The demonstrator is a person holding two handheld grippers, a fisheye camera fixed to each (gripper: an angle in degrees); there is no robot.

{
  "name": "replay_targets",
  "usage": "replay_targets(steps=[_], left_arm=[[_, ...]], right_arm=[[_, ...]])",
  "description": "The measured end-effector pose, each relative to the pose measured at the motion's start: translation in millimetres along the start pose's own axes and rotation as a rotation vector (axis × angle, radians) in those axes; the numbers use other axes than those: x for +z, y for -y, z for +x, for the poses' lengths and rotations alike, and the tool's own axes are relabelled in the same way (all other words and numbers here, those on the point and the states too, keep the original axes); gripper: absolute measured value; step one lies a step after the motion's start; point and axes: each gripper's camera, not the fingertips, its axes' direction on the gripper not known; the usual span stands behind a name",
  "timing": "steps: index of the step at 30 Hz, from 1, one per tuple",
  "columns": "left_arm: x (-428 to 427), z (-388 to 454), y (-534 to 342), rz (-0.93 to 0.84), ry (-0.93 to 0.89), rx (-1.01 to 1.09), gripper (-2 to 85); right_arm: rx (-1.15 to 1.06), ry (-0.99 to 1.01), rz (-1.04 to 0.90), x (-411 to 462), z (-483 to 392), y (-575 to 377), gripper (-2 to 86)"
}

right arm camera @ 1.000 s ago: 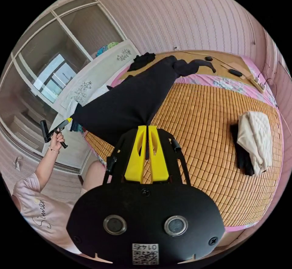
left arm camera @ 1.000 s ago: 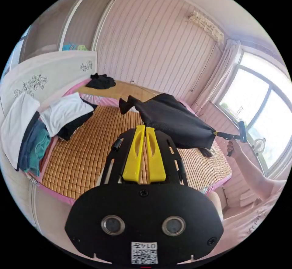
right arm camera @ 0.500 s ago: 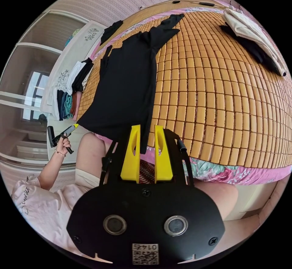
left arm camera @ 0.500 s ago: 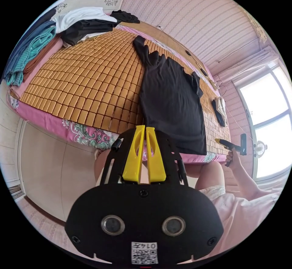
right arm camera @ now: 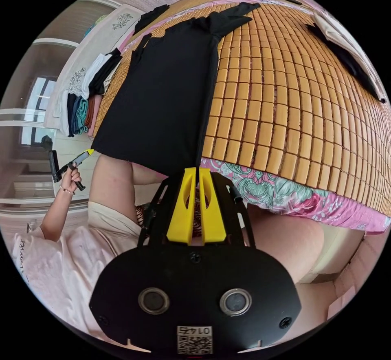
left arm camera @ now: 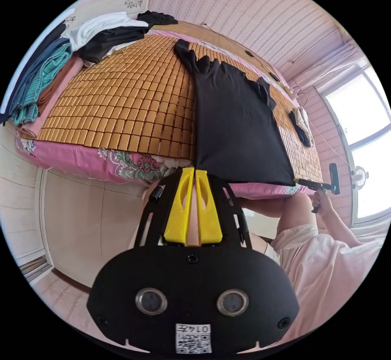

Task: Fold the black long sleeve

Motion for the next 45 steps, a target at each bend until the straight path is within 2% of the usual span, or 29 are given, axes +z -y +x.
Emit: replay_targets(steps=[4, 9, 14, 18, 21, 25, 30, 32, 35, 37, 41, 45], left_arm=[[20.2, 5.3, -26.6, -0.050, 0.038, 0.047, -0.9], [40.7, 1.4, -40.0, -0.044, 0.031, -0.009, -0.6], [36.9, 36.0, -2.0, 0.022, 0.097, 0.166, -0.5], [70.3, 84.0, 59.6, 0.064, 0.050, 0.307, 0.2], [130.7, 134.7, 126.0, 0.061, -0.034, 0.417, 1.6], [233.8, 210.5, 218.8, 0.045, -0.138, 0.527, 3.3], [344.3, 276.2, 299.0, -0.004, -0.197, 0.528, 4.4], [392.3, 293.8, 319.3, -0.085, -0.179, 0.521, 4.1], [421.3, 303.0, 325.2, -0.134, -0.192, 0.508, 3.1], [427.7, 308.6, 325.9, -0.156, -0.174, 0.512, 2.8], [441.4, 322.7, 327.5, -0.222, -0.133, 0.542, 3.8], [442.0, 342.7, 328.4, -0.248, -0.081, 0.613, 4.8]], right_arm=[[-0.040, 0.002, -0.041, -0.1, -4.8, -27.0, 1.0], [-0.011, 0.011, -0.015, -13.8, 3.9, -40.3, 1.6], [-0.049, -0.069, 0.087, -73.1, 17.6, -19.4, 2.4], [-0.089, -0.134, 0.206, -118.6, 26.8, 55.4, 3.6], [-0.101, -0.170, 0.261, -127.5, 34.8, 133.7, 5.8], [-0.070, -0.211, 0.274, -109.8, 56.7, 249.2, 8.2], [-0.023, -0.224, 0.224, -73.5, 79.6, 322.3, 6.6], [-0.016, -0.231, 0.241, -76.1, 89.0, 318.1, 3.6], [0.034, -0.172, 0.310, -110.8, 107.7, 274.3, 1.6], [0.046, -0.194, 0.378, -163.6, 99.5, 200.5, 1.0], [0.104, -0.214, 0.317, -232.6, 76.6, 92.8, 0.5], [0.261, -0.317, 0.255, -266.0, 107.4, 14.4, 4.1]])
